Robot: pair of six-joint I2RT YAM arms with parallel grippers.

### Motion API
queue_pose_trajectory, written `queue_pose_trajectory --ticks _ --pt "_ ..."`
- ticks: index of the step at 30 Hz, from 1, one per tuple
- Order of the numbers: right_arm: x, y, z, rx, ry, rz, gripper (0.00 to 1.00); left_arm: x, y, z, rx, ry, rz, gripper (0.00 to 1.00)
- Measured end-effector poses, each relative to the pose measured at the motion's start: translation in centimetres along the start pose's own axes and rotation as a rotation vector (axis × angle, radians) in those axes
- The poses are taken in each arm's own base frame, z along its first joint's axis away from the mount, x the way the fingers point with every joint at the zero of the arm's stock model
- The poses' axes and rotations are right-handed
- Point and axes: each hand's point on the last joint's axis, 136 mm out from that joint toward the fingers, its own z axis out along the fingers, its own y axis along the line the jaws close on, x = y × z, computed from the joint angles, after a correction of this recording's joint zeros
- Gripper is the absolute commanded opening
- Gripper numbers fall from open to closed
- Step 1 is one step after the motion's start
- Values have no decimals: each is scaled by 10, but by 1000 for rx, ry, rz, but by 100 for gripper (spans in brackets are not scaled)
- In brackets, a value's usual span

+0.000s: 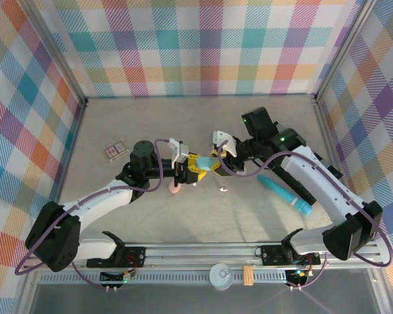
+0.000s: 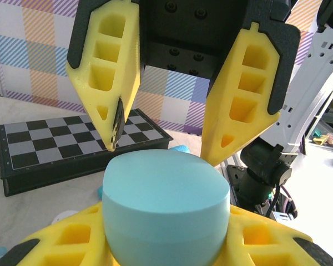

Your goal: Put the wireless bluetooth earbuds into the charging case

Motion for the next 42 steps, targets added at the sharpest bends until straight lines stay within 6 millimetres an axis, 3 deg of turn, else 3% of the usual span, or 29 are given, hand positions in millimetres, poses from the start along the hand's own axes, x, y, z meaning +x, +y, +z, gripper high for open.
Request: queue_pose_trajectory --ticks 23,42 --pt "-5 -7 -6 8 -43 62 53 -2 0 0 2 -7 41 32" --pt "-22 -40 -16 134 -99 49 63 1 1 -1 -11 -3 56 32"
